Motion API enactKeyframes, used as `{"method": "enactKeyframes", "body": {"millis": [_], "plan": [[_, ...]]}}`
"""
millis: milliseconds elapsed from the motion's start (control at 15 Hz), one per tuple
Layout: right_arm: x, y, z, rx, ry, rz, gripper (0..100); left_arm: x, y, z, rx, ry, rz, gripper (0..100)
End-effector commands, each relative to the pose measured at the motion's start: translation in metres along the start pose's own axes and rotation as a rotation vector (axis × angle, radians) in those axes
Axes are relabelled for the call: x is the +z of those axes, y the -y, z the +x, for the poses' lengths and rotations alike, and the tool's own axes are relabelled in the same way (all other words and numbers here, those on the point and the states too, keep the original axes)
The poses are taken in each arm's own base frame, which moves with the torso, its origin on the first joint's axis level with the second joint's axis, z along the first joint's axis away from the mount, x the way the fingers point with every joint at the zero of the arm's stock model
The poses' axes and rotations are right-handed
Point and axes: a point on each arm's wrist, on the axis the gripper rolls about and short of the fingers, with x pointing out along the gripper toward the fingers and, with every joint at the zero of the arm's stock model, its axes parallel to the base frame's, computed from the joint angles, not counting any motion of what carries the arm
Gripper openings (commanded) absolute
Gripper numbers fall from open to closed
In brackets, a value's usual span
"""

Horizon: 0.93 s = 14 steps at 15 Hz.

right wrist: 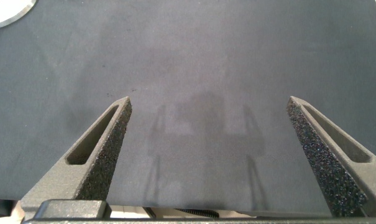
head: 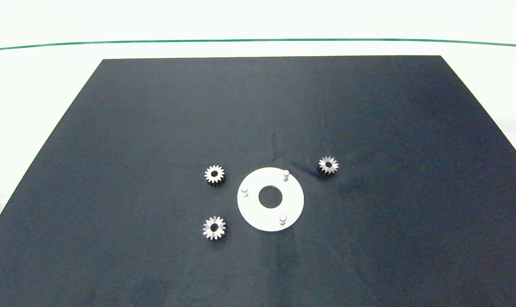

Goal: Install three planetary gears onto the carrier pins

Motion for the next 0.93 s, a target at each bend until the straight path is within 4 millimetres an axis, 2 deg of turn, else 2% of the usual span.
{"method": "enactKeyframes", "body": {"millis": [67,200,467,600,800,933], "plan": [[0.0,0.0,0.0,-0.003,-0.001,0.001,100,0.0,0.0,0.0,0.002,0.0,-0.001,100],[0.0,0.0,0.0,-0.015,-0.002,0.004,100,0.001,0.0,0.0,0.002,0.002,0.015,100],[0.005,0.001,-0.002,-0.045,0.007,-0.012,100,0.023,0.0,-0.015,-0.009,-0.059,0.068,100],[0.029,0.002,-0.008,-0.031,-0.026,-0.014,100,0.04,-0.001,-0.024,-0.019,-0.117,0.071,100],[0.065,0.002,-0.01,0.016,-0.077,-0.012,100,0.065,-0.002,-0.014,-0.017,-0.175,0.079,100],[0.098,0.003,0.001,0.04,-0.098,-0.011,100,0.091,-0.003,-0.001,-0.028,-0.224,0.112,100]]}}
